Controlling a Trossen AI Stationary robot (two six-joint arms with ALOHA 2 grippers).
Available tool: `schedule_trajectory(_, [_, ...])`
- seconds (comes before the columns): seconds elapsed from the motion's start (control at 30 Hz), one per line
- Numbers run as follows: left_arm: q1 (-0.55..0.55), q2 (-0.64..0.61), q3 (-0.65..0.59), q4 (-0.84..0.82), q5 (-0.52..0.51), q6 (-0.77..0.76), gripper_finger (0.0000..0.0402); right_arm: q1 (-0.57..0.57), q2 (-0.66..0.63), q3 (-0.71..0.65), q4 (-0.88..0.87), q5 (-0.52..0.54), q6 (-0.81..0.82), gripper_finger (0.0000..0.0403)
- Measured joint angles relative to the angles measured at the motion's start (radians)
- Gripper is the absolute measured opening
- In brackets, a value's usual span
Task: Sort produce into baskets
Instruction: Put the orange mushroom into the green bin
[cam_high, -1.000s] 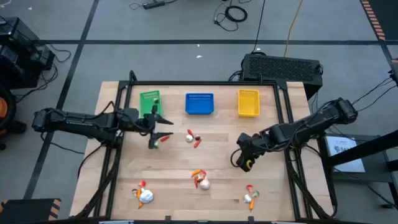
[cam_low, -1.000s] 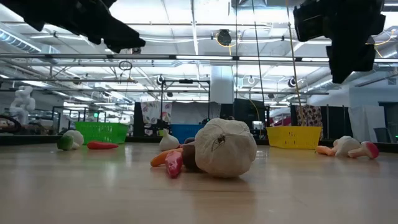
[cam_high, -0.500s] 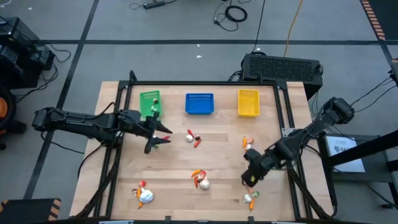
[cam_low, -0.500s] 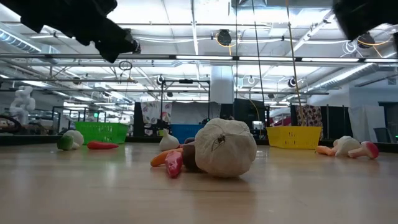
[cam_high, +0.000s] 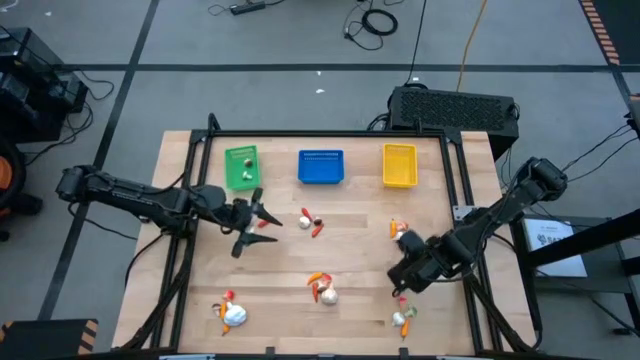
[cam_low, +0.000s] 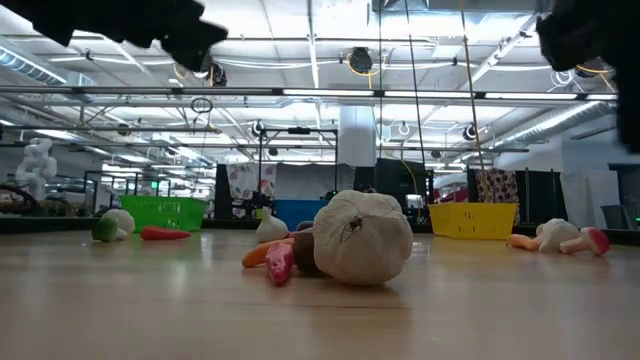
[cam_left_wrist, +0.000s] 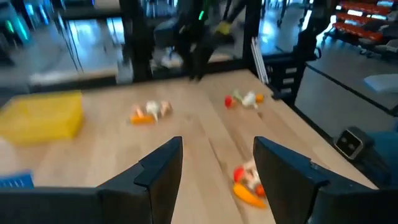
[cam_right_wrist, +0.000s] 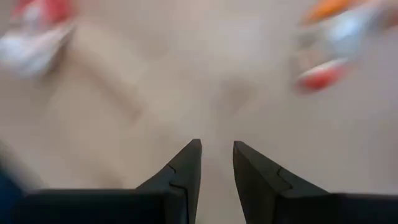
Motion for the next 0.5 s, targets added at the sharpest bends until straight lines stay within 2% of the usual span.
schedule_trajectory(0.17, [0.0, 0.014, 0.0, 0.04, 0.0, 0.009, 0.0206, -0.052, 0.018, -0.003, -0.134, -0.008, 0.007, 0.009])
schedule_trajectory(0.3, [0.001, 0.015, 0.0, 0.035, 0.0, 0.011, 0.0206, -0.114, 0.023, -0.043, -0.098, -0.009, -0.069, 0.0116])
schedule_trajectory(0.5, [0.001, 0.015, 0.0, 0.025, -0.001, 0.001, 0.0206, -0.199, 0.023, -0.126, -0.025, -0.009, -0.151, 0.0178])
